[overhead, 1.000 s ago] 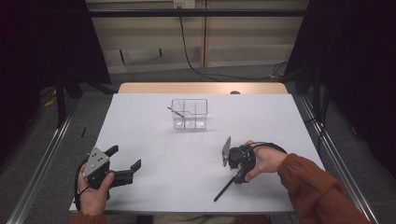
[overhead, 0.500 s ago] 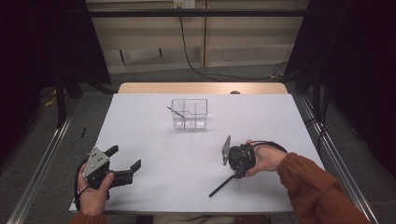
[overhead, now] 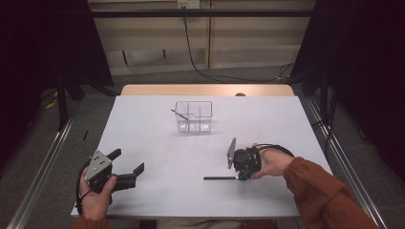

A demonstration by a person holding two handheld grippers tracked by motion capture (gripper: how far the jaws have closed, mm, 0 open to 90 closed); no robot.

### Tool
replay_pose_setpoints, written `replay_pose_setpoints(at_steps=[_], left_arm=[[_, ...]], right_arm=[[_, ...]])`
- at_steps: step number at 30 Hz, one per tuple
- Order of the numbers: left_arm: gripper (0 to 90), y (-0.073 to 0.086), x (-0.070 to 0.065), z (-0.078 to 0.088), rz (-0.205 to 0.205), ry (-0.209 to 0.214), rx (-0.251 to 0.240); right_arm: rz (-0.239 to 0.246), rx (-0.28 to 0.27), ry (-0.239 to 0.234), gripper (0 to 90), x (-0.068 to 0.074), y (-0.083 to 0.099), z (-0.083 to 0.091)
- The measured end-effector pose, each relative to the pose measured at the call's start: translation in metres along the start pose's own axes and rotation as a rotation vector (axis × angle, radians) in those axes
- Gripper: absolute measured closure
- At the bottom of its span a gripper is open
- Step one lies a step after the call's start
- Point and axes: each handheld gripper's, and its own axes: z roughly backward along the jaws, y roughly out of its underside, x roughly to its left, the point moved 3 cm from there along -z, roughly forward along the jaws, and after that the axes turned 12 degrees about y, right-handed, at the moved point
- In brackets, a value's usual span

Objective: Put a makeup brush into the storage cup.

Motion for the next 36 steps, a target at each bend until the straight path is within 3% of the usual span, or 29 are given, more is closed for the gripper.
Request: replay_pose_setpoints(at_steps=[9, 19, 26, 28, 33, 36], left_arm=[[2.9, 0.0, -0.001, -0.001, 0.001, 0.0, -0.002], [3.1, -0.001, 0.0, 0.001, -0.007, -0.008, 0.0], [3.2, -0.001, 0.0, 0.001, 0.006, -0.01, -0.012], [3.3, -0.001, 0.0, 0.002, 0.005, -0.009, -0.012], [3.2, -0.001, 0.0, 0.001, 0.002, -0.012, -0.012], [3.2, -0.001, 0.0, 0.001, 0.001, -0.011, -0.012]], right_arm=[[-0.043, -0.034, -0.028, 84.8, -0.004, 0.004, 0.0], [-0.131, -0.087, -0.033, 84.8, -0.005, 0.013, 0.005], [-0.195, -0.189, -0.034, 84.8, -0.01, 0.018, 0.011], [-0.222, -0.242, -0.012, 84.8, -0.012, 0.02, 0.014], [-0.245, -0.281, 0.017, 84.8, -0.011, 0.026, 0.017], [-0.276, -0.331, 0.02, 84.8, -0.01, 0.029, 0.019]])
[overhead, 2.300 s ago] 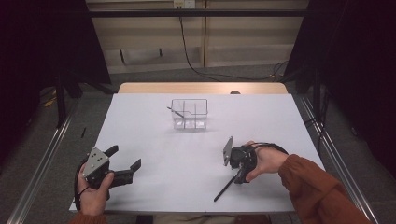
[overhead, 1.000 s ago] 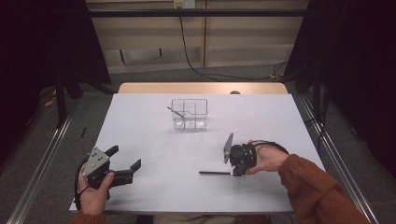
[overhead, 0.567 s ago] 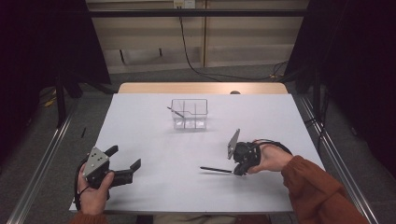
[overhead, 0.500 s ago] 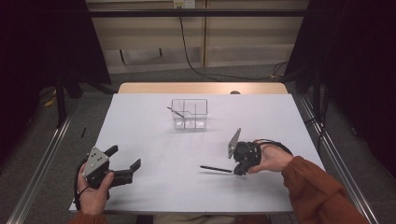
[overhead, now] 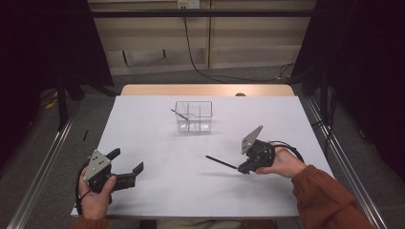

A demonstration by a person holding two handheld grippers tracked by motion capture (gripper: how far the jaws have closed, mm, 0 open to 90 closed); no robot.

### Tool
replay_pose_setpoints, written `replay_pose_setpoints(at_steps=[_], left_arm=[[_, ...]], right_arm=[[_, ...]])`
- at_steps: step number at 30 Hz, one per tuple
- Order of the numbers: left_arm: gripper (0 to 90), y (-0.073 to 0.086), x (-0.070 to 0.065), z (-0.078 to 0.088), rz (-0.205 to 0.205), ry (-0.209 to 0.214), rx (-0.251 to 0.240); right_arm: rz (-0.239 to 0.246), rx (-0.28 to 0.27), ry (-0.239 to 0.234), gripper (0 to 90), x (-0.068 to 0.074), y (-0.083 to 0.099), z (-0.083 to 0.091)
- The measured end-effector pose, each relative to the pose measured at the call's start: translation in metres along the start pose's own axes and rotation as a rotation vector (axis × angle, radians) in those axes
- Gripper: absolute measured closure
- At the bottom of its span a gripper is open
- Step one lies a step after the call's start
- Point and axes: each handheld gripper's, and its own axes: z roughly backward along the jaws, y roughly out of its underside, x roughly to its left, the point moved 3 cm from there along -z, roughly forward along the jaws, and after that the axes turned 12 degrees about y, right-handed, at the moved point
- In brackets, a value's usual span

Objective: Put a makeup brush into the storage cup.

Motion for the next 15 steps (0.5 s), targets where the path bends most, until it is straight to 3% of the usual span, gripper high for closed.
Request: replay_pose_setpoints(at_steps=[9, 15], left_arm=[[3.2, 0.0, 0.0, 0.001, -0.002, 0.001, 0.0], [3.2, 0.0, 0.0, 0.0, 0.0, 0.0, 0.0]], right_arm=[[-0.081, -0.144, 0.046, 84.8, 0.007, 0.001, 0.007], [-0.151, -0.292, 0.081, 84.8, 0.002, 0.001, 0.017]])
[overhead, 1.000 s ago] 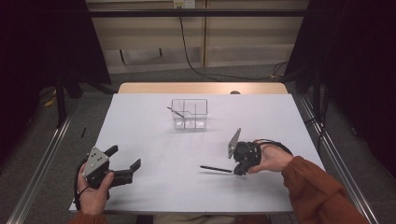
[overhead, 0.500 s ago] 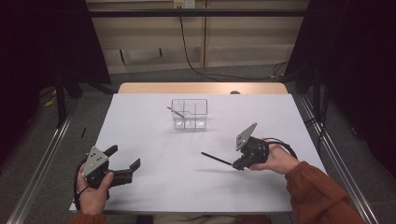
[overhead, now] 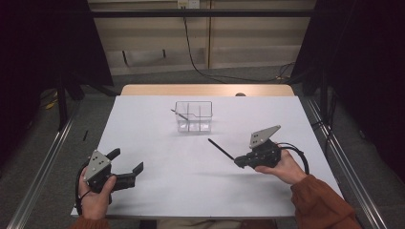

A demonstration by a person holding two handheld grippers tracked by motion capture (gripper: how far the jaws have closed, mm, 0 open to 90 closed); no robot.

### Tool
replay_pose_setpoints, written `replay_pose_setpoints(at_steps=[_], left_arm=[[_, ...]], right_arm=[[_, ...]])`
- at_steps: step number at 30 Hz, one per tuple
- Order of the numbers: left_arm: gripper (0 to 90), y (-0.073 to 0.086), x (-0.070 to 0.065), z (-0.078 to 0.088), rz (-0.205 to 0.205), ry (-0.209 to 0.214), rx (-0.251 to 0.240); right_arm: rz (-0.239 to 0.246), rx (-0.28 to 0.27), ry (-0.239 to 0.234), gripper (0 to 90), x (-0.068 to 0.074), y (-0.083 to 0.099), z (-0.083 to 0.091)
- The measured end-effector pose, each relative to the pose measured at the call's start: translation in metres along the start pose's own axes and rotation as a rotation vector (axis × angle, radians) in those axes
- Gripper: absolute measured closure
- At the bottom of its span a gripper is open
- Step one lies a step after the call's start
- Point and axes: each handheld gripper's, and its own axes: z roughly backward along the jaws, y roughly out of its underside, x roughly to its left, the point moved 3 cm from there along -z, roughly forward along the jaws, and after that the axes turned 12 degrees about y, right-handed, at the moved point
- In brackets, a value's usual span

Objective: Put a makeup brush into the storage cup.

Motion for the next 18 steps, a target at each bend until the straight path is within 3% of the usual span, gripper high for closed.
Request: replay_pose_setpoints(at_steps=[4, 9, 18], left_arm=[[3.2, 0.0, 0.0, 0.0, -0.002, -0.001, 0.001], [3.2, 0.0, 0.0, 0.0, -0.004, 0.001, 0.0], [3.2, -0.001, -0.001, 0.001, -0.01, 0.004, -0.005]], right_arm=[[-0.039, -0.088, 0.014, 84.8, -0.004, -0.001, 0.006], [-0.074, -0.157, 0.027, 84.8, -0.006, -0.002, 0.01], [-0.118, -0.228, 0.007, 84.8, -0.008, -0.009, 0.016]])
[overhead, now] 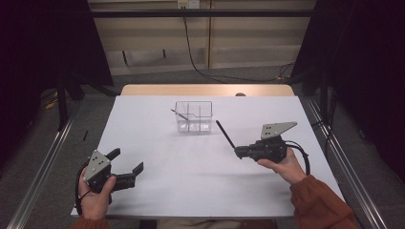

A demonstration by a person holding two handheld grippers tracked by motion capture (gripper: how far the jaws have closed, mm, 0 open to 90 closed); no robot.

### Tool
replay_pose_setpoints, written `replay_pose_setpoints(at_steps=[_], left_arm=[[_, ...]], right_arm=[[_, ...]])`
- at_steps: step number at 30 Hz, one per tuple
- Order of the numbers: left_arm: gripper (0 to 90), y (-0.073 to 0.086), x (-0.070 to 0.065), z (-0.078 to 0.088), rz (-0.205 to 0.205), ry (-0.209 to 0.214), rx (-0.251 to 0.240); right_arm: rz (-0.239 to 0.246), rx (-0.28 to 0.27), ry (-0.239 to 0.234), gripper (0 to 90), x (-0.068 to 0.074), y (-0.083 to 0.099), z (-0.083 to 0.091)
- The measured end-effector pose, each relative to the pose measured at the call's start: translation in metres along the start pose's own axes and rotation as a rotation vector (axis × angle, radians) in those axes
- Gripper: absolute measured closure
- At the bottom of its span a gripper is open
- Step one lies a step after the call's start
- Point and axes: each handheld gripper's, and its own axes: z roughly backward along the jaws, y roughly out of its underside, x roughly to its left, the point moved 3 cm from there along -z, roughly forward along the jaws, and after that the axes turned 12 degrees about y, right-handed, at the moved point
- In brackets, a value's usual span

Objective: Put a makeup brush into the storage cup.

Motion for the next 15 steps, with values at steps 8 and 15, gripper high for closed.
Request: replay_pose_setpoints(at_steps=[8, 15], left_arm=[[3.2, 0.0, 0.0, 0.0, 0.0, -0.003, -0.002], [3.2, 0.0, 0.001, 0.0, -0.004, -0.001, 0.002]], right_arm=[[0.028, 0.013, -0.048, 84.8, 0.008, -0.013, -0.013], [0.062, 0.015, -0.091, 84.8, 0.017, -0.027, -0.024]])
